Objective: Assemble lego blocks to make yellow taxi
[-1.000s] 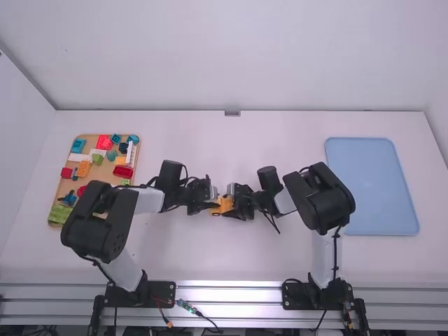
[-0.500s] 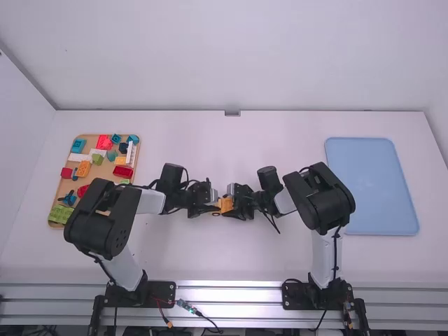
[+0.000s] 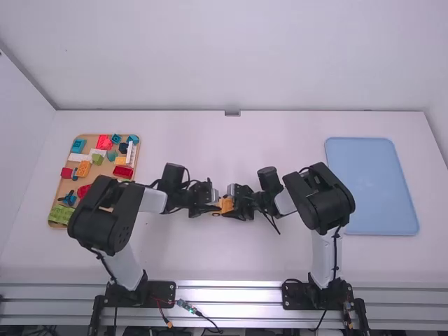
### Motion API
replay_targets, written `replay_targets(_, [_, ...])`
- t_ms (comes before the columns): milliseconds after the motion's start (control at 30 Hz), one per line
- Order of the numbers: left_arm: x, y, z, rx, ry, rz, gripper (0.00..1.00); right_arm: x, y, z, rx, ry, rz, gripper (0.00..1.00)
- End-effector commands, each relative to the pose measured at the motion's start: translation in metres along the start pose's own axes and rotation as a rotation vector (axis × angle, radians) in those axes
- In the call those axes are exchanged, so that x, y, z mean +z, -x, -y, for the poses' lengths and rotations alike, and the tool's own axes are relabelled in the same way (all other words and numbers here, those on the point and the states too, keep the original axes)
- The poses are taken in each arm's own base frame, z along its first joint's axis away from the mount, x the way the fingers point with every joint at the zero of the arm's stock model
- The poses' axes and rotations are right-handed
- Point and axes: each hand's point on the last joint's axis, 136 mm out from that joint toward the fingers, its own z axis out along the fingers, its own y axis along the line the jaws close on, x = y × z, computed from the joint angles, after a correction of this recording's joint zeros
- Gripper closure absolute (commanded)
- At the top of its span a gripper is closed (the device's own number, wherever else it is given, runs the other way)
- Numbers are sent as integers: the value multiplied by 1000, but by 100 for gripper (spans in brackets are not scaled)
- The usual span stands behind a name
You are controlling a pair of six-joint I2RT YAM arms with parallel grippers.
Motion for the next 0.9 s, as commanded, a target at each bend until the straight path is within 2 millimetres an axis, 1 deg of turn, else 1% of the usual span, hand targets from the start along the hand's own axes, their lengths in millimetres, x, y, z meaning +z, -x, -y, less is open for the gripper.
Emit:
replay_targets(0, [5,-3,2,-4,-18,3,98,0,-6,-5,21,12,-4,53])
replay_targets(367, [7,-4,1,-16,-17,0,98,0,-7,-5,27,9,-12,53])
replay_targets(400, [7,-4,1,-19,-20,0,93,0,-7,-5,29,12,-13,53])
replay_targets(433, [7,-4,1,-20,-20,0,92,0,-7,-5,29,11,-13,53])
replay_targets(467, [6,-4,1,-21,-18,1,82,0,-7,-4,29,10,-13,53])
replay_targets(500, [7,-4,1,-21,-19,1,51,0,-7,-4,30,11,-13,53])
replay_targets(533, [7,-4,1,-21,-18,-1,34,1,-7,-4,29,11,-12,53])
replay_targets(567, [6,-5,0,-23,-16,-1,29,1,-7,-5,29,11,-13,53])
replay_targets(600, [6,-5,0,-23,-15,0,27,1,-7,-5,29,11,-13,53])
replay_targets(633, [6,-5,-1,-24,-14,2,22,0,-7,-5,30,11,-13,53])
replay_targets(733, [5,-3,-1,-20,-13,4,20,0,-8,-6,29,10,-13,53])
replay_targets(767, [5,-1,0,-17,-13,6,18,0,-8,-6,28,10,-14,53])
replay_targets(800, [3,2,-3,-25,-4,9,13,0,-9,-5,31,9,-17,53])
replay_targets(867, [-4,10,-9,-31,20,19,11,1,-9,-3,39,-1,-27,53])
